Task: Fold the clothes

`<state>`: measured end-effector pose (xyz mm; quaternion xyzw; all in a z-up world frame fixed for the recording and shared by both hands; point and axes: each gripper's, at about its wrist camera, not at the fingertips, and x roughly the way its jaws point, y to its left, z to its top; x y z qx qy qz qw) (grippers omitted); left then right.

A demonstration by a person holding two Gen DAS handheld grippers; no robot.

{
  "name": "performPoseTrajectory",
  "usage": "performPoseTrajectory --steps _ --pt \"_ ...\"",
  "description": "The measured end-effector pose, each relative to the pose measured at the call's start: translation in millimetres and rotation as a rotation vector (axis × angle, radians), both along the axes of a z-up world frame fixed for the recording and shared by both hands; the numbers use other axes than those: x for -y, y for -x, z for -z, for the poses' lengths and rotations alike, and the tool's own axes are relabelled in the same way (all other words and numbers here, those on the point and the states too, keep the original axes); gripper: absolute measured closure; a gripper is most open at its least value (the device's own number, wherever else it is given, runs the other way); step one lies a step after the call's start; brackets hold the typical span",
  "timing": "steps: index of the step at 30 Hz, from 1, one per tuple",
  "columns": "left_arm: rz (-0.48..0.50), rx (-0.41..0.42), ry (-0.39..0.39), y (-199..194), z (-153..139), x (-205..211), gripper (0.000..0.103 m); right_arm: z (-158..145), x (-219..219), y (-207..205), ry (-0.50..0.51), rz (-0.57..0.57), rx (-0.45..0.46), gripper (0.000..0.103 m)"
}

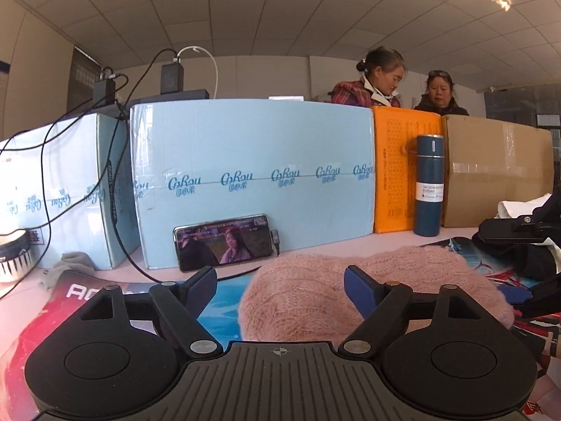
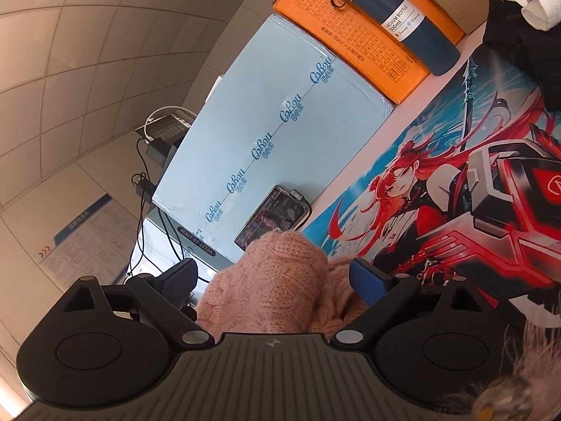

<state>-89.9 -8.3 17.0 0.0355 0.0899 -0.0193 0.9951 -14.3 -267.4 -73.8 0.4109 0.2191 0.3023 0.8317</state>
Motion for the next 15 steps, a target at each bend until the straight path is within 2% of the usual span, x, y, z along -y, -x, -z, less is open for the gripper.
performPoseTrajectory --steps 3,6,8,11,13,15 --pt "0.129 0.033 -0.045 7.9 -2.3 24.7 0.009 3.7 7.1 -3.9 -0.064 -0.012 -0.029 0.009" --pt "0.310 0.001 -0.096 8.4 -1.1 55.7 0.008 5.7 6.7 -7.8 -0.104 -0.075 -0.052 0.009" --pt "0.383 -0.033 -0.155 4.0 3.0 76.1 0.006 5.9 4.8 -8.8 -0.125 -0.119 -0.056 0.009" --pt "0.384 -0.072 -0.231 -10.0 11.5 92.9 0.005 4.4 3.8 -6.7 -0.143 -0.150 -0.036 0.009" --pt "0.379 -0.133 -0.193 -22.0 13.8 88.2 0.006 4.1 5.2 -5.4 -0.148 -0.144 -0.030 0.009" --pt "0.356 -0.163 -0.148 -27.9 14.6 79.7 0.014 4.6 7.5 -4.5 -0.151 -0.123 -0.034 0.009"
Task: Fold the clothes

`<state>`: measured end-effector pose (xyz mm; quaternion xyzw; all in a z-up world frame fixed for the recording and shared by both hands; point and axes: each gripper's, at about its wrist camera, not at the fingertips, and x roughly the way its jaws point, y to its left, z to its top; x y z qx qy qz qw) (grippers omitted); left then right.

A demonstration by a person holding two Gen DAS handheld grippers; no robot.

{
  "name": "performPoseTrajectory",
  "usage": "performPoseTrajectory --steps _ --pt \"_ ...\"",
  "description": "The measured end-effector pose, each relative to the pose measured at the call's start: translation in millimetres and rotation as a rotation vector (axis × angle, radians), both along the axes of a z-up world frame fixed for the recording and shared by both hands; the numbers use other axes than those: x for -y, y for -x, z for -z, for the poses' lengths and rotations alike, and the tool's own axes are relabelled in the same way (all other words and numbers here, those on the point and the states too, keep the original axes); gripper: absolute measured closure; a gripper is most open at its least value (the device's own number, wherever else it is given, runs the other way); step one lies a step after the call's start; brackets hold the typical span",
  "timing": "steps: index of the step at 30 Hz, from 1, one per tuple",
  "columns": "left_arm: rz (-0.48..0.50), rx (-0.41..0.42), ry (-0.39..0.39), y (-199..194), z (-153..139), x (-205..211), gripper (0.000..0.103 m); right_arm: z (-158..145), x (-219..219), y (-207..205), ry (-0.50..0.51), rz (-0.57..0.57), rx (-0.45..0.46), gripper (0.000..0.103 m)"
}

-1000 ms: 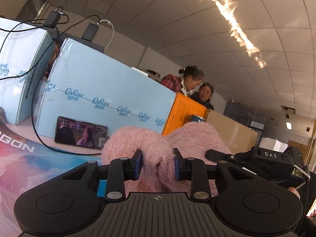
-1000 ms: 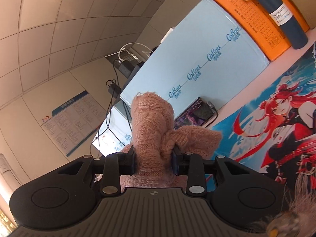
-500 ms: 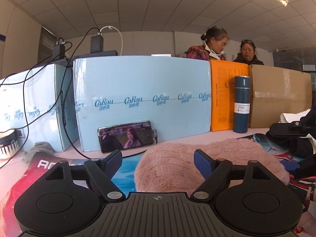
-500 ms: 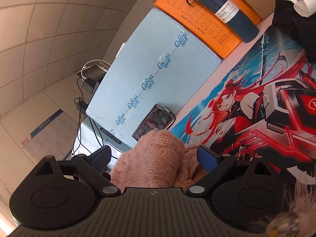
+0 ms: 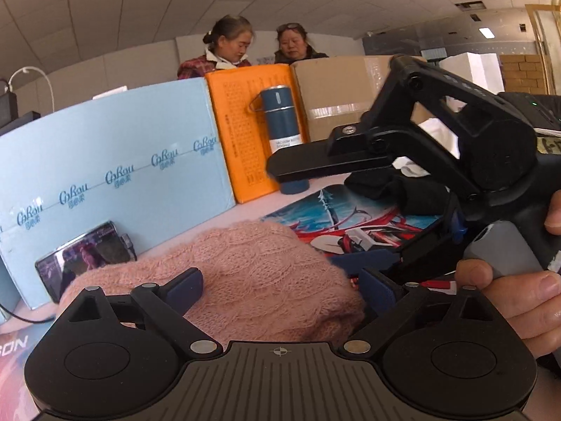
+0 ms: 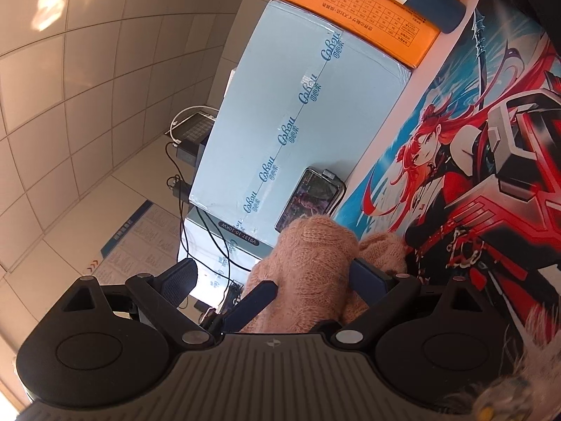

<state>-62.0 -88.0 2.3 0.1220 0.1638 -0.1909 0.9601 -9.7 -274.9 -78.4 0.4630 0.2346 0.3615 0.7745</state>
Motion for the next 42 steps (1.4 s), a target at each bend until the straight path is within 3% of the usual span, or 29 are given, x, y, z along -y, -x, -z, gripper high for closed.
performPoseTrajectory --steps 2,4,9,16,20,22,24,25,27,29,34,37,39,41,42 --pt "-0.014 -0.028 0.049 -3.4 -0.2 -10.2 0.061 -1.1 1.5 1.0 0.025 0.045 -0.002 0.009" --pt "-0.005 -0.042 0.124 -2.8 -2.6 -23.2 0.078 -2.7 2.1 3.5 0.069 0.108 -0.003 0.007" --pt "-0.090 0.048 0.236 11.0 -15.1 -51.1 0.079 -4.6 -6.3 4.0 0.226 0.199 -0.026 0.005" --pt "-0.234 0.145 0.340 31.1 -34.3 -102.1 0.079 -7.0 -51.1 -3.1 0.524 0.140 0.020 0.005" --pt "-0.296 0.169 0.371 41.1 -36.3 -123.7 0.079 -11.0 -72.1 -9.8 0.644 0.106 0.053 0.009" --pt "-0.317 0.170 0.382 42.9 -35.3 -129.9 0.079 -13.5 -84.6 -9.8 0.738 0.125 0.071 0.022" --pt "-0.339 0.172 0.389 44.4 -34.3 -134.4 0.079 -16.0 -98.0 -10.7 0.842 0.133 0.093 0.051" --pt "-0.347 0.174 0.395 45.2 -33.7 -136.3 0.079 -16.8 -103.8 -11.9 0.877 0.122 0.107 0.057" --pt "-0.359 0.181 0.400 46.0 -33.9 -137.9 0.081 -19.3 -113.6 -16.1 0.928 0.087 0.150 0.080" --pt "-0.368 0.188 0.393 43.5 -35.3 -137.2 0.084 -24.4 -116.4 -22.2 0.958 0.092 0.196 0.084" --pt "-0.371 0.195 0.374 28.5 -41.0 -132.5 0.087 -45.4 -105.3 -42.1 1.021 0.278 0.394 0.086" --pt "-0.351 0.179 0.400 20.9 -40.1 -125.2 0.084 -43.5 -87.1 -52.5 0.960 0.298 0.375 0.086" --pt "-0.302 0.156 0.396 15.8 -37.7 -111.8 0.063 -35.8 -75.9 -63.1 0.915 0.269 0.293 0.086" --pt "-0.226 0.132 0.349 11.9 -34.7 -89.7 0.018 -30.8 -66.6 -72.0 0.860 0.238 0.214 0.086" --pt "-0.184 0.125 0.312 10.7 -33.4 -78.7 0.013 -29.5 -62.2 -75.0 0.828 0.226 0.181 0.086"
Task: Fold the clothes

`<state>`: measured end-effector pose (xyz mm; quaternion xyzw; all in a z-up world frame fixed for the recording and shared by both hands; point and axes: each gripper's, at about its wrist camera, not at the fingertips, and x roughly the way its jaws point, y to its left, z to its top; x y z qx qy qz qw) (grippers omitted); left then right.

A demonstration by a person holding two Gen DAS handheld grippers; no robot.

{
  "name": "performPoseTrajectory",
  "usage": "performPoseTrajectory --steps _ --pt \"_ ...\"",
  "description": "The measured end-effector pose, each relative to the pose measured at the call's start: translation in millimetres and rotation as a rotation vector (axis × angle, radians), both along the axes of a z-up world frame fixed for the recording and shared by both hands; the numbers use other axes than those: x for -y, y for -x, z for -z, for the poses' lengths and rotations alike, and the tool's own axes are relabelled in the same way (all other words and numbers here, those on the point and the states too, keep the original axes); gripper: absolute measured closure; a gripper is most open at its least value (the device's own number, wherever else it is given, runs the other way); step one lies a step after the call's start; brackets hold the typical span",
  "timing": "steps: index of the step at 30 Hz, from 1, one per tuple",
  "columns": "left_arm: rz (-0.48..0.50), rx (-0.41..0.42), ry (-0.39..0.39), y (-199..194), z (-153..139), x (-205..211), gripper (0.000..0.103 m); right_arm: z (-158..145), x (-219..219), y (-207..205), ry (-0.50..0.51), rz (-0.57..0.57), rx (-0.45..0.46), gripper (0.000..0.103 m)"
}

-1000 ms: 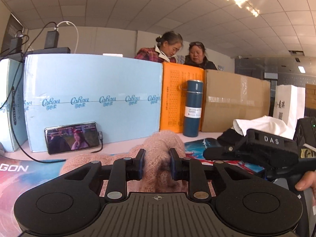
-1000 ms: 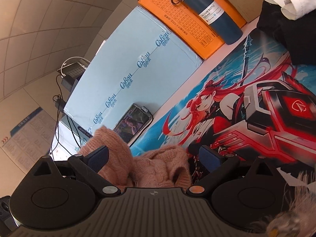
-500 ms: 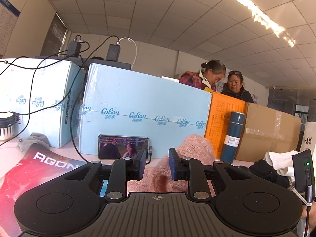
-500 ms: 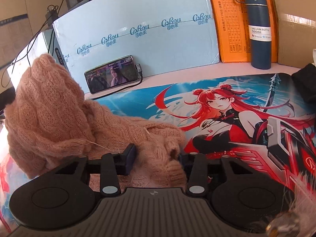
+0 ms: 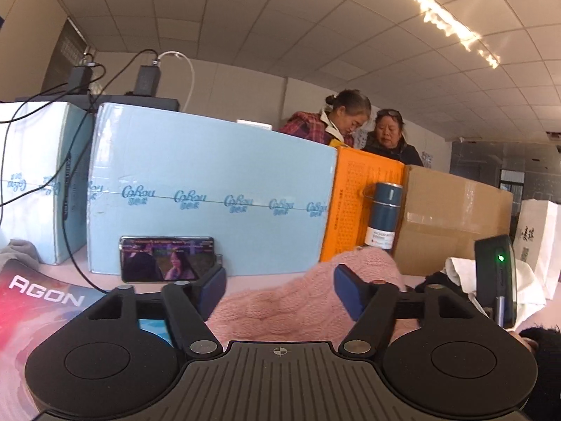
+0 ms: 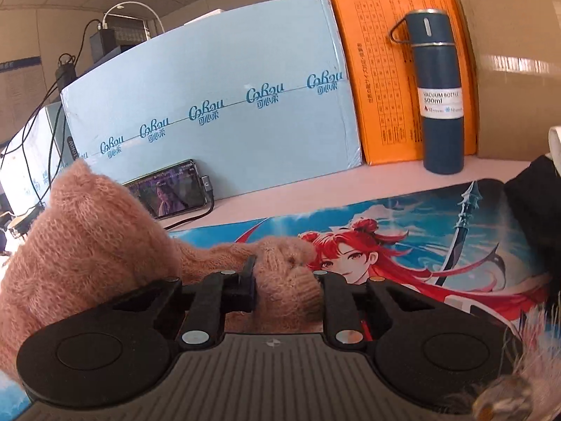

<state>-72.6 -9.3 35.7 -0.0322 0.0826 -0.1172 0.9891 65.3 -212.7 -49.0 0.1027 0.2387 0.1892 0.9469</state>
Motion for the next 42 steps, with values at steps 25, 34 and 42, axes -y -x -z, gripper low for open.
performPoseTrajectory --steps 25,34,42 --pt "-0.156 0.086 -0.095 -42.6 1.3 2.6 0.081 -1.4 29.6 4.2 -0.114 0.181 0.046 0.086" --pt "-0.196 -0.097 0.176 -56.8 20.3 -62.3 0.076 -6.7 58.7 5.1 -0.103 0.440 0.109 0.086" --pt "-0.304 -0.324 0.101 -76.8 47.1 -83.1 0.041 7.9 65.8 -8.8 -0.134 0.460 -0.030 0.086"
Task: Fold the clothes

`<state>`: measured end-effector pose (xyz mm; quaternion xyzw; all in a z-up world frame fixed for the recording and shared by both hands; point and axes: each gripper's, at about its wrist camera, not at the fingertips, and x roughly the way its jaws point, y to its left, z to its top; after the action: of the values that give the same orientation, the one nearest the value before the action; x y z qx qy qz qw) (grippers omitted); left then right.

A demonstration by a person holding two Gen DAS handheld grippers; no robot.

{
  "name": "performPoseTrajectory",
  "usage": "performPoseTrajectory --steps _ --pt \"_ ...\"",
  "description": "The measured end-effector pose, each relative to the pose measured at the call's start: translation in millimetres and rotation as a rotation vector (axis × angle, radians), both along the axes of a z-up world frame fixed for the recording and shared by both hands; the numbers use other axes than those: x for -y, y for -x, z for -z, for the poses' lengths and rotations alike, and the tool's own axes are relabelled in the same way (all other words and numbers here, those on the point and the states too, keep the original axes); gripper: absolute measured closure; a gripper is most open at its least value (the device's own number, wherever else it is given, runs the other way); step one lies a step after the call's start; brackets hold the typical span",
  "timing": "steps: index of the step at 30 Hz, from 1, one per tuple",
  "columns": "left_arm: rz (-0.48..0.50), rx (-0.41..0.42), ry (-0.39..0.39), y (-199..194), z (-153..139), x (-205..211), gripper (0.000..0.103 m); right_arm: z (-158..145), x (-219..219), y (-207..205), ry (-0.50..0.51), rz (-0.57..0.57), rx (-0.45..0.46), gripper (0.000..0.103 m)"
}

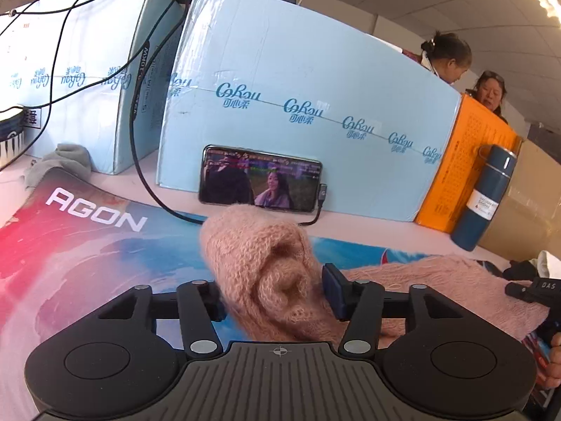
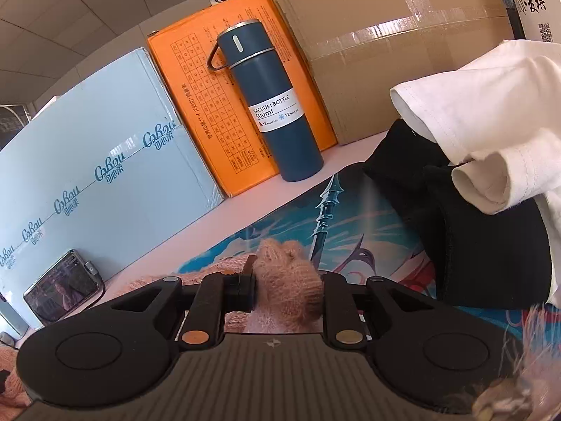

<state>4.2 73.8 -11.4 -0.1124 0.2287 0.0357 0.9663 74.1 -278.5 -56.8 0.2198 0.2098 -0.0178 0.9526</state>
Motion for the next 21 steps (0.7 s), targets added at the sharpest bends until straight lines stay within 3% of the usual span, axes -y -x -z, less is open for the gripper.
performPoseTrajectory --steps 4,6,8,13,16,21 --pt "-0.035 -0.031 -0.123 -3.3 -3.8 -4.8 0.021 -0.6 -0.9 1.6 0.005 0.013 0.001 0.079" --pt "-0.045 -0.026 -0.150 -4.2 -8.6 -8.8 0.018 -0.9 0.0 2.9 0.005 0.039 0.002 0.069" --pt "-0.047 -0.005 -0.156 -4.7 -14.2 -12.7 0.017 -1.7 0.3 4.2 0.005 0.053 0.015 0.065" --pt "-0.017 0.121 -0.085 -4.3 -30.3 -20.4 0.011 -5.6 0.7 10.9 -0.002 0.080 0.078 0.044" --pt "0.024 0.215 0.003 2.6 -28.5 -28.1 0.010 -9.2 1.3 16.3 -0.006 0.089 0.121 0.033" --pt "0.074 0.190 0.097 4.1 -18.4 -40.4 0.010 -12.9 -3.1 20.2 0.000 0.072 0.143 0.028"
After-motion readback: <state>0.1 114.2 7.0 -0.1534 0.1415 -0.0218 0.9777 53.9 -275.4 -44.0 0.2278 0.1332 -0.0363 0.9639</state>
